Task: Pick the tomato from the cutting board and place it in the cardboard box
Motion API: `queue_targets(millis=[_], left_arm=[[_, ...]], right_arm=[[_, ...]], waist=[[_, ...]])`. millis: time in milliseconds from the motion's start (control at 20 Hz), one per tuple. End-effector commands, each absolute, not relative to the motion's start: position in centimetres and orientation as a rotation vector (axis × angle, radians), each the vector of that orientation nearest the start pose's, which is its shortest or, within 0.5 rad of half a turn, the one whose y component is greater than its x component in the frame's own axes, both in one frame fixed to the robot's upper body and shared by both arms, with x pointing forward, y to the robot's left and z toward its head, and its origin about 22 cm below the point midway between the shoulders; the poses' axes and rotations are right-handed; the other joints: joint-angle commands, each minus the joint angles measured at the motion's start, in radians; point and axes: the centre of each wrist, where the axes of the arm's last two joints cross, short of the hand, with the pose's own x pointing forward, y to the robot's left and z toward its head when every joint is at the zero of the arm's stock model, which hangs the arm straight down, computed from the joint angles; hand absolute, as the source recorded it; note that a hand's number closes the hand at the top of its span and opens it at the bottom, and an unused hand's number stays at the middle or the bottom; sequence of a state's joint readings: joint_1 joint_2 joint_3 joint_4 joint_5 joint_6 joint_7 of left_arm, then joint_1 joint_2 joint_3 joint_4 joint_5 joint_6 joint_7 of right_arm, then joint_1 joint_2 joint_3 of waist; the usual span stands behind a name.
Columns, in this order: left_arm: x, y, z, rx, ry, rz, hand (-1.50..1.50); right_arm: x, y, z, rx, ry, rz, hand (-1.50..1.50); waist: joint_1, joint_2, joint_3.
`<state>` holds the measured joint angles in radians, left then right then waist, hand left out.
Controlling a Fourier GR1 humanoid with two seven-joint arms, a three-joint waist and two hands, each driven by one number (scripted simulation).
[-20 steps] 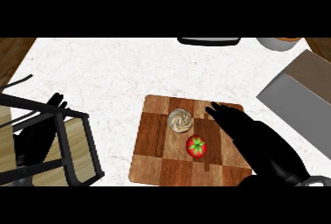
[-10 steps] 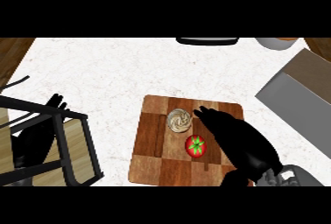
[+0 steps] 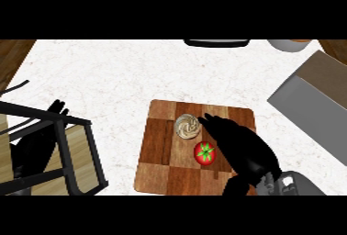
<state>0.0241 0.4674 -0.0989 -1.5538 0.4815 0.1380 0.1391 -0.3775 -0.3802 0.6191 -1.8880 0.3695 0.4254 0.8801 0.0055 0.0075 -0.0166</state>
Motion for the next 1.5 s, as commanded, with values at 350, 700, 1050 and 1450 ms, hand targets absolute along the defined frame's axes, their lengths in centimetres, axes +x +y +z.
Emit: queue_targets(millis=[350,700,1050,1450], left_arm=[[25.9,31.1,6.2,0.044,-1.451,0.05,0.0],[25.0,32.6,5.8,0.055,-1.448,0.043,0.0],[24.5,31.2,4.1,0.064,-1.447,0.044,0.0],[24.3,31.5,3.8,0.029,-1.443,0.034,0.0]], right_arm=[[23.5,-11.2,11.2,-0.524,-1.128,1.418,-1.5],[24.0,-10.2,11.3,-0.545,-1.066,1.427,-1.5],[23.8,-9.3,9.7,-0.567,-1.018,1.424,-1.5],[26.7,-9.2,8.4,-0.586,-0.962,1.437,-1.5]], waist=[[-0.004,-0.007,0.017],[-0.001,-0.009,0.017],[-0.005,-0.009,0.017],[0.0,-0.007,0.016]])
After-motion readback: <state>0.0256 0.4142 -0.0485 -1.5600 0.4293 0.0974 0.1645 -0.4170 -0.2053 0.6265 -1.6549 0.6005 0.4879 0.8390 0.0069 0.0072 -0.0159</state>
